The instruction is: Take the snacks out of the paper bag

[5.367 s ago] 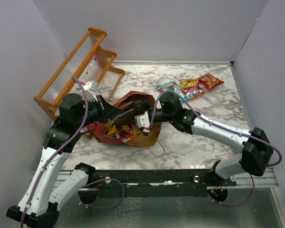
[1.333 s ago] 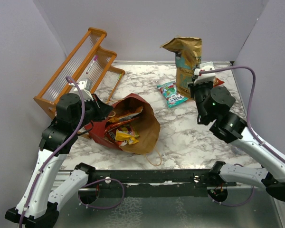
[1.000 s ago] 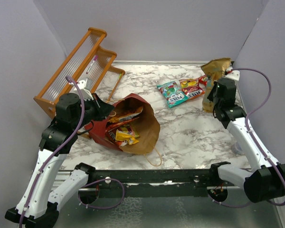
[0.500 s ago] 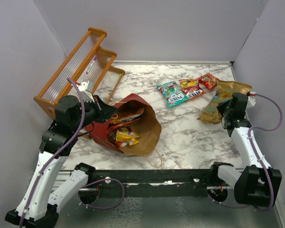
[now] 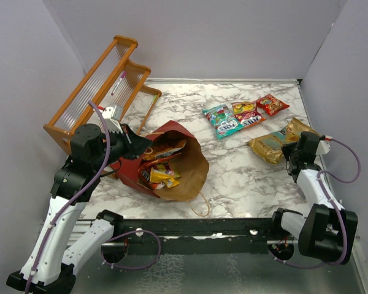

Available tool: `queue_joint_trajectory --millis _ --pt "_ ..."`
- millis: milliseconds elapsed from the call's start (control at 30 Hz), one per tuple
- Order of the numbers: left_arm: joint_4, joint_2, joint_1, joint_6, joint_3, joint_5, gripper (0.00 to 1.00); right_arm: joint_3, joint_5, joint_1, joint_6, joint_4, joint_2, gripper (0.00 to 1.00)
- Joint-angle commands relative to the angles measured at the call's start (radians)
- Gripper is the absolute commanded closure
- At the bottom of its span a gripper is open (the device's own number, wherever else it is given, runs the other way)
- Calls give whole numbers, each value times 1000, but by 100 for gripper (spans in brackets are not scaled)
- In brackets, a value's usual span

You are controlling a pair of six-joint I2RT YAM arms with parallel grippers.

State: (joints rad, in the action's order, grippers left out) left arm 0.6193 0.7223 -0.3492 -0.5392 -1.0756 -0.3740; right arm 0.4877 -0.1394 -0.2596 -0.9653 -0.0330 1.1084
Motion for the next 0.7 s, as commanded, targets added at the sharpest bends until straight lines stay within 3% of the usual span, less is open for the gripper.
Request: queue_joint_trajectory --millis 0,333,533,667 --pt "-30 -27 -2 63 27 -59 100 -23 -21 -10 -26 99 35 99" --pt "-70 -84 0 95 102 -62 100 -52 -65 -10 29 83 -6 88" --pt "-105 -120 0 84 148 -61 100 -58 -77 -10 40 31 -36 62" --pt "-117 -147 -1 89 176 -58 100 -46 -115 -10 86 -33 -91 35"
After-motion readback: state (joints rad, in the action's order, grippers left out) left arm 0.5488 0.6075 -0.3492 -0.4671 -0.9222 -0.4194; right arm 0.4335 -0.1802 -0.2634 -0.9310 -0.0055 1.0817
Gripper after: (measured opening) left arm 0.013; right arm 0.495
